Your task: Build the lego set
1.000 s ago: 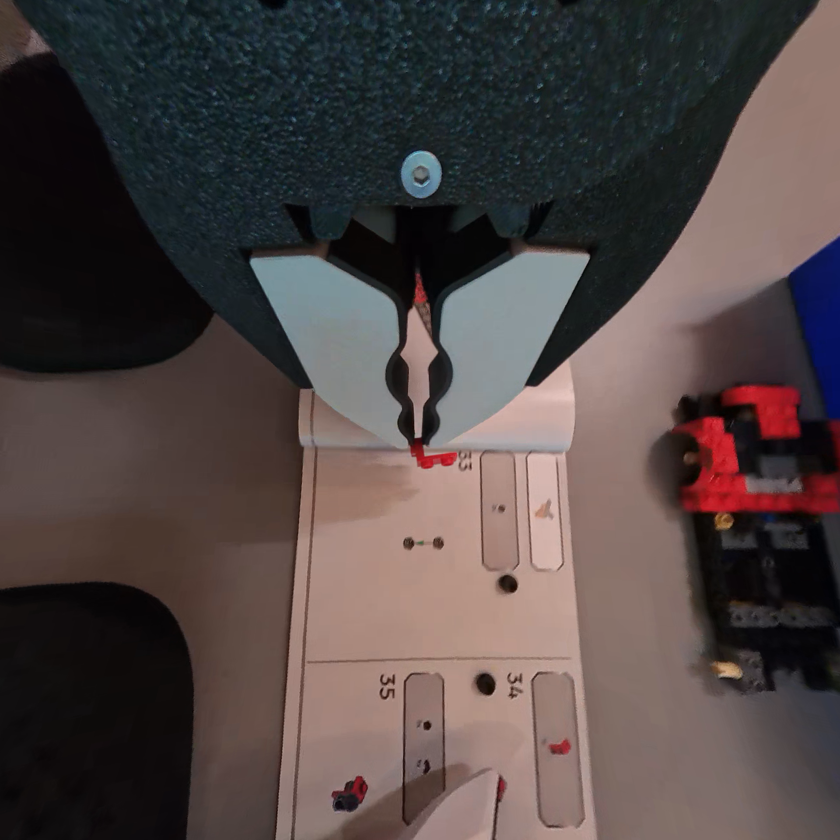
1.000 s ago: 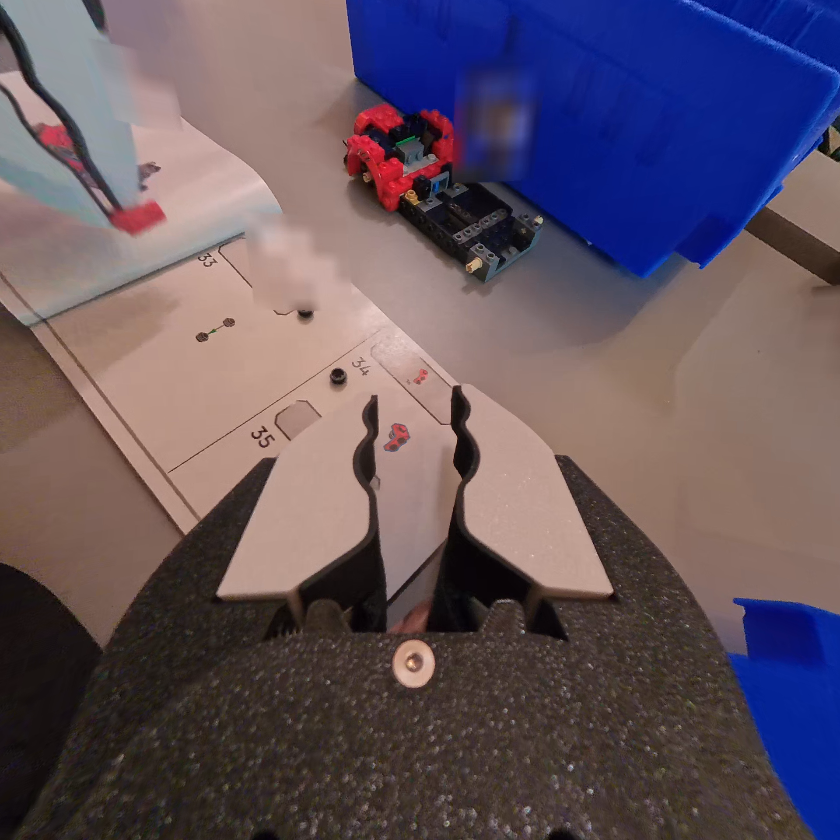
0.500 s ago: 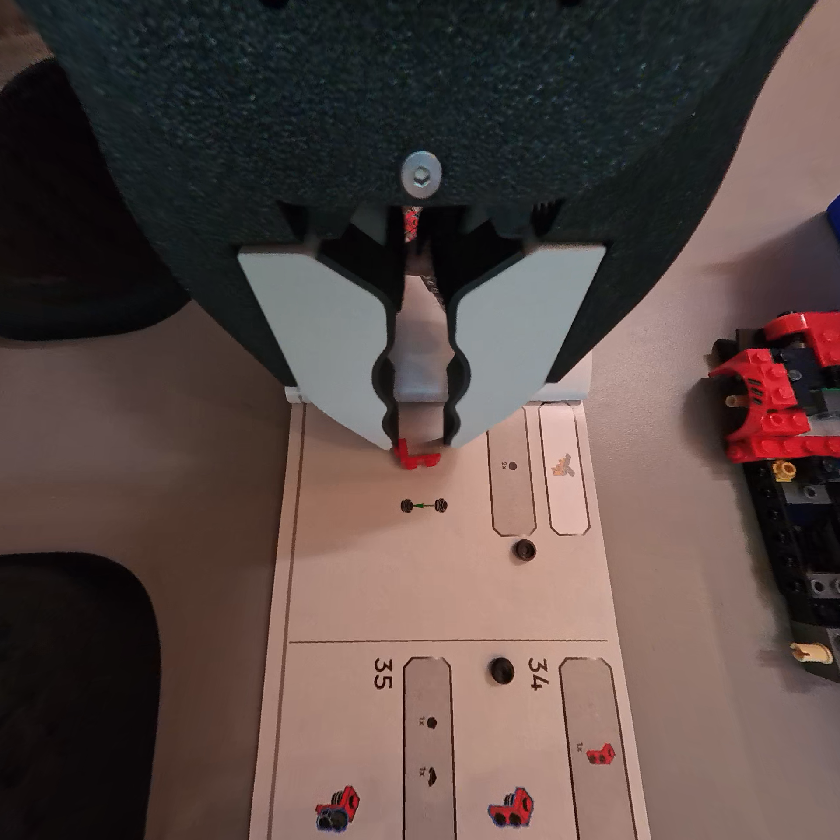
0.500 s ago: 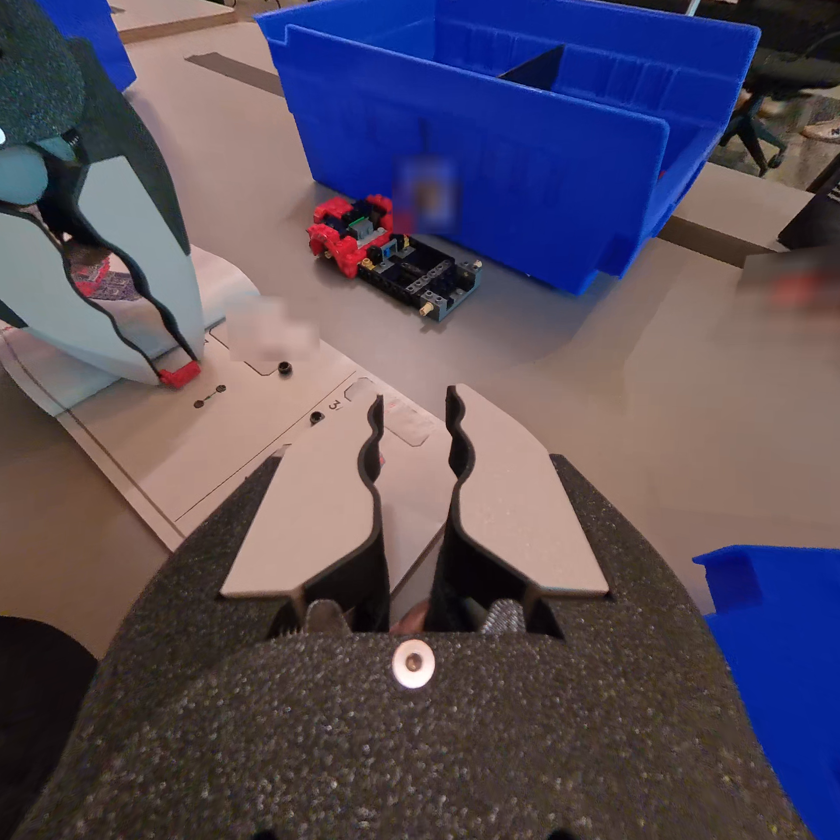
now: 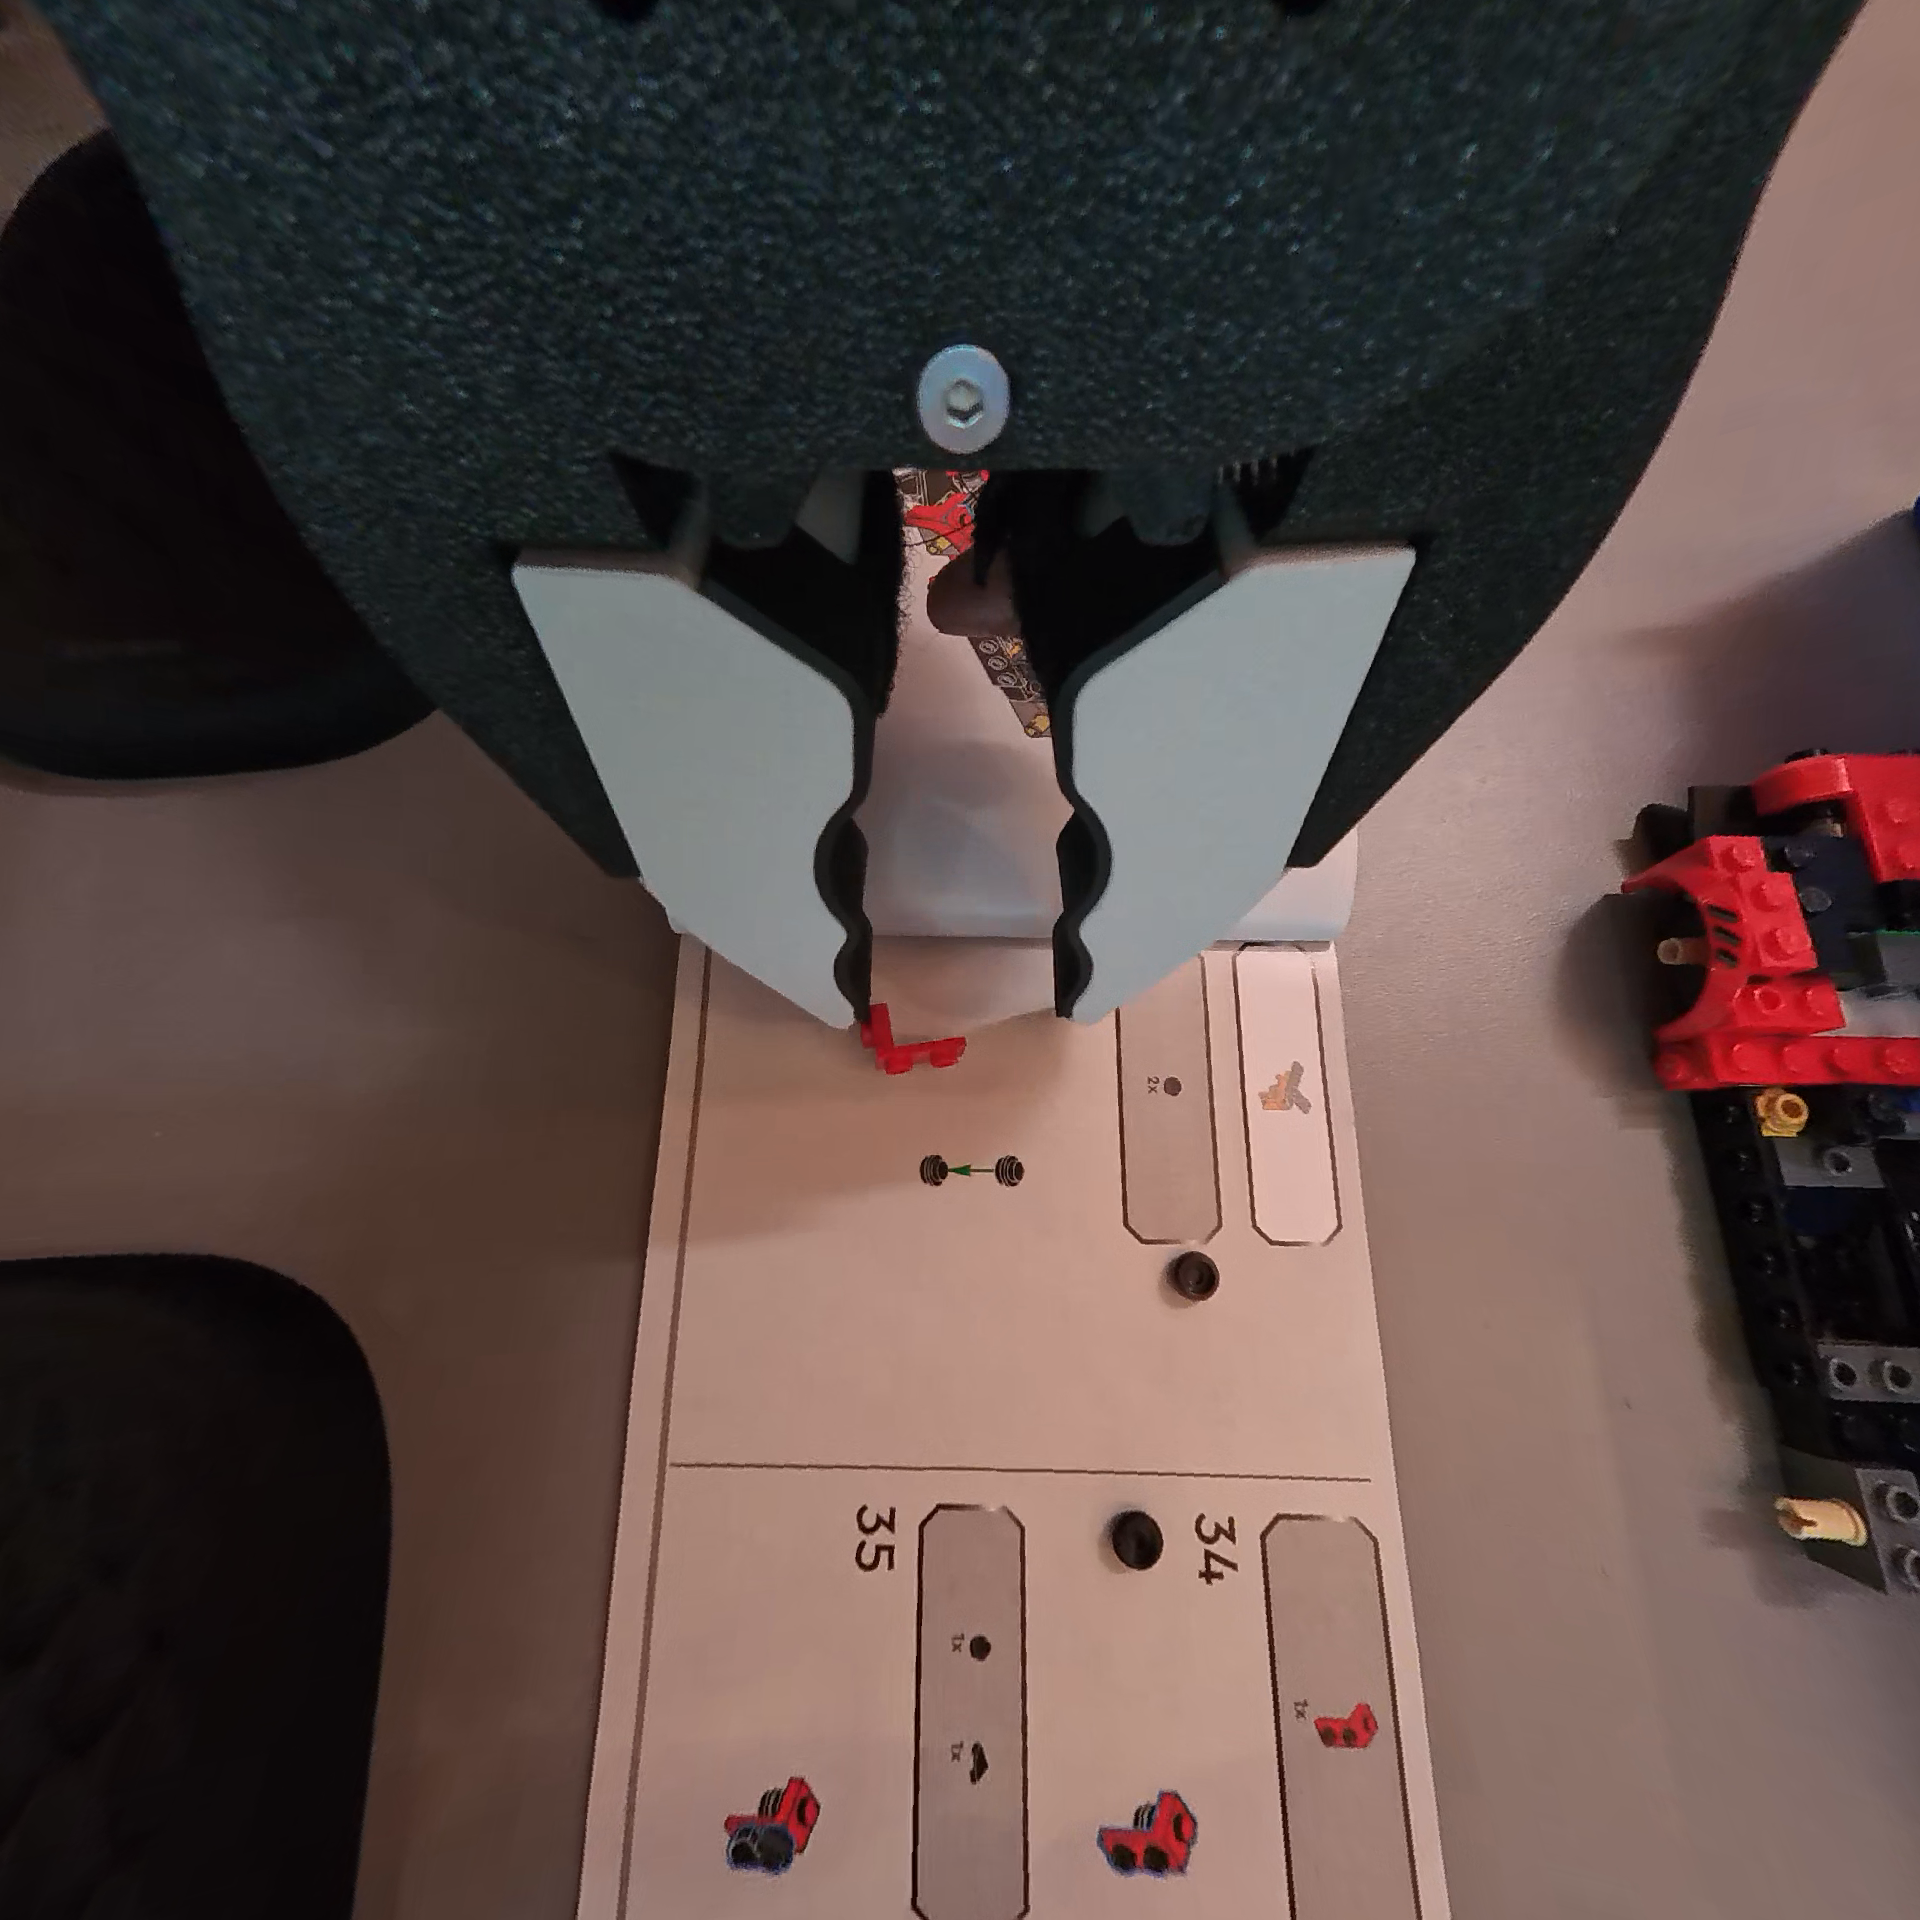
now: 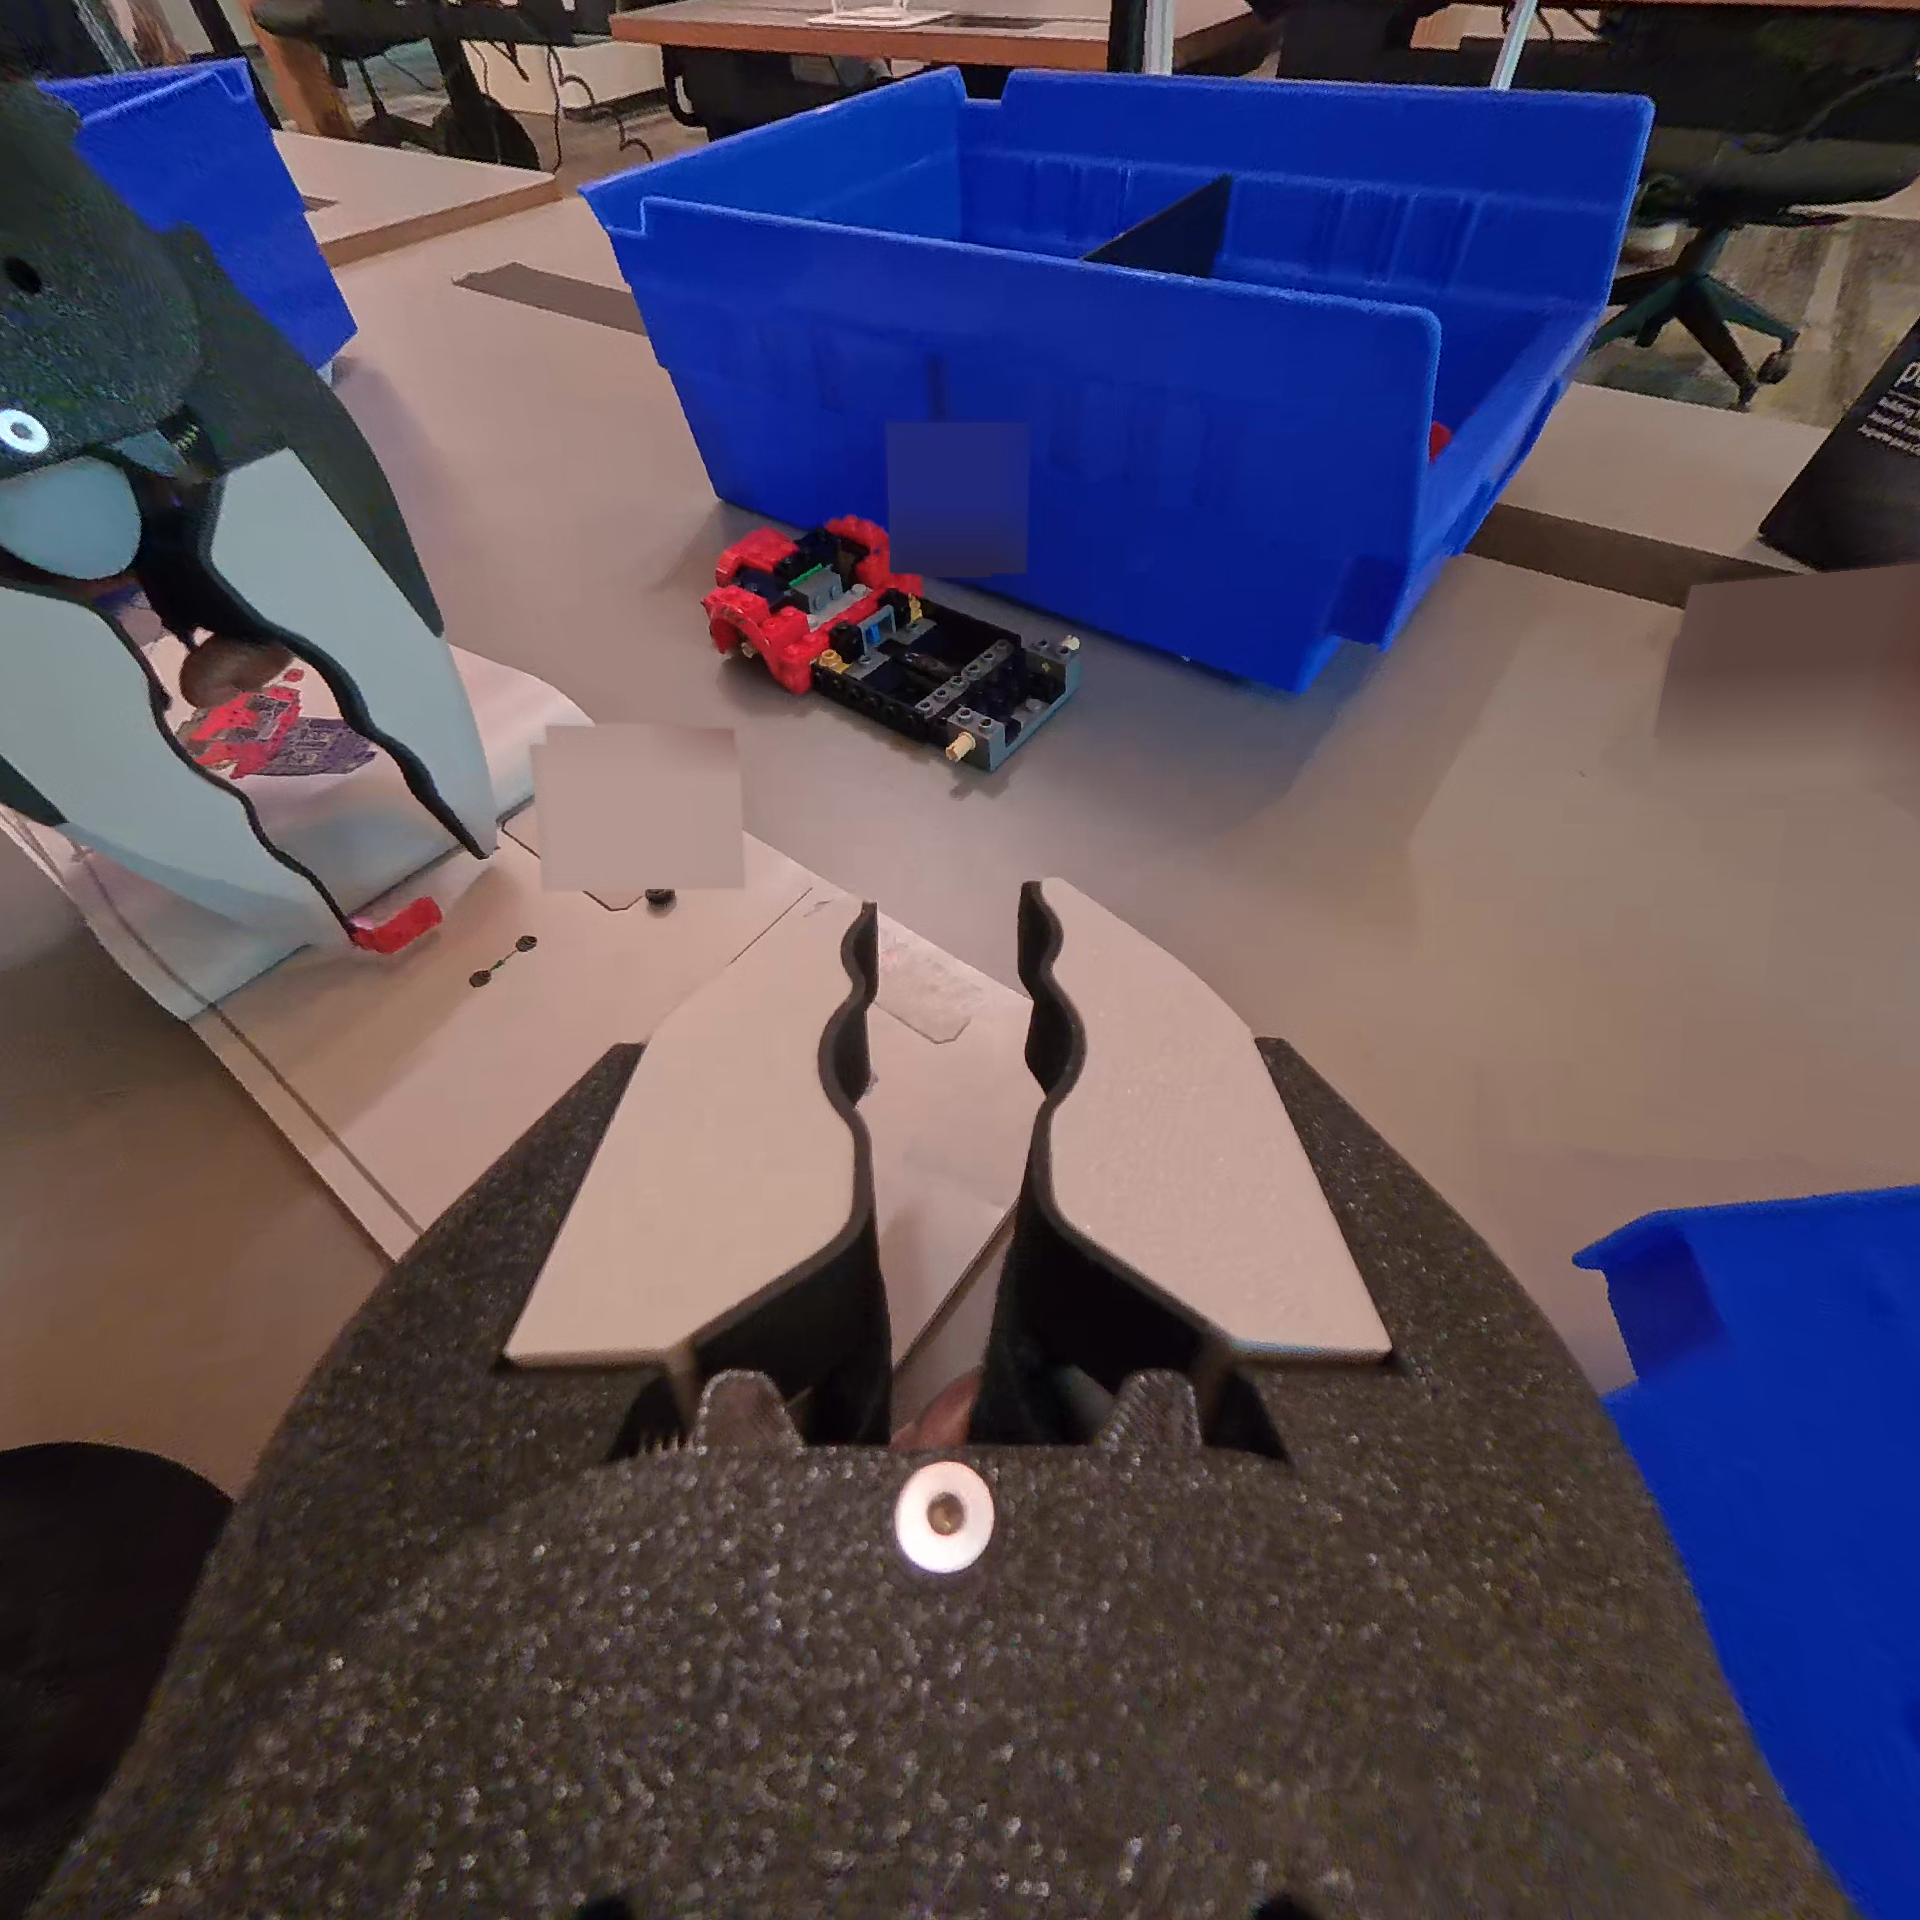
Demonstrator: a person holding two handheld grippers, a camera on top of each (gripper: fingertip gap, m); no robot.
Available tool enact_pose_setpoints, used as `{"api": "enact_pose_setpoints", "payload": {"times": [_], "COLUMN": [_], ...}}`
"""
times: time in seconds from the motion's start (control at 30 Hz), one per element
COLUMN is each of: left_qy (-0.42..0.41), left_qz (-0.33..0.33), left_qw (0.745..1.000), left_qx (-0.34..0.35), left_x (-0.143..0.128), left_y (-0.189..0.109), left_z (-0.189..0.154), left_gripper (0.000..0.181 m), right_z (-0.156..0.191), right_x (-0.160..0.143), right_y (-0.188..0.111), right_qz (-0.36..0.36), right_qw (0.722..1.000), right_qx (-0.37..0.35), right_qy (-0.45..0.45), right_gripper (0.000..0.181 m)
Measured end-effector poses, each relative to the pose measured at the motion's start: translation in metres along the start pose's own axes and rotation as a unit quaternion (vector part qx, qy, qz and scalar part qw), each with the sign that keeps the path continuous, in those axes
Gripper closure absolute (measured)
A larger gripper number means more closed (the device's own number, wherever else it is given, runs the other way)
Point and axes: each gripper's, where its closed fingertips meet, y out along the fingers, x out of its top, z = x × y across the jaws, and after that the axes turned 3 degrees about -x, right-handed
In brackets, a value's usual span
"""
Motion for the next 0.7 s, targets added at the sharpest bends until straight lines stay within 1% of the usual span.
{"api": "enact_pose_setpoints", "payload": {"times": [0.17,0.33,0.43,0.6,0.7], "left_qy": [0.005,0.006,0.002,-0.002,-0.012], "left_qz": [-0.004,-0.02,-0.032,-0.045,-0.068], "left_qw": [1.0,1.0,0.999,0.999,0.997], "left_qx": [0.0,-0.005,-0.018,-0.027,-0.037], "left_x": [0.0,0.002,0.002,0.003,0.006], "left_y": [0.003,0.004,0.004,0.005,0.002], "left_z": [-0.002,-0.004,-0.006,-0.009,-0.011], "left_gripper": [0.15,0.165,0.178,0.179,0.179], "right_z": [0.0,0.0,0.0,0.0,-0.001], "right_x": [0.003,0.005,0.005,0.005,0.006], "right_y": [-0.002,-0.003,-0.003,-0.003,-0.003], "right_qz": [-0.01,-0.017,-0.016,-0.016,-0.019], "right_qw": [1.0,1.0,1.0,1.0,1.0], "right_qx": [0.002,0.008,0.009,0.008,0.007], "right_qy": [-0.001,0.015,0.014,0.01,0.013], "right_gripper": [0.156,0.156,0.156,0.157,0.157]}}
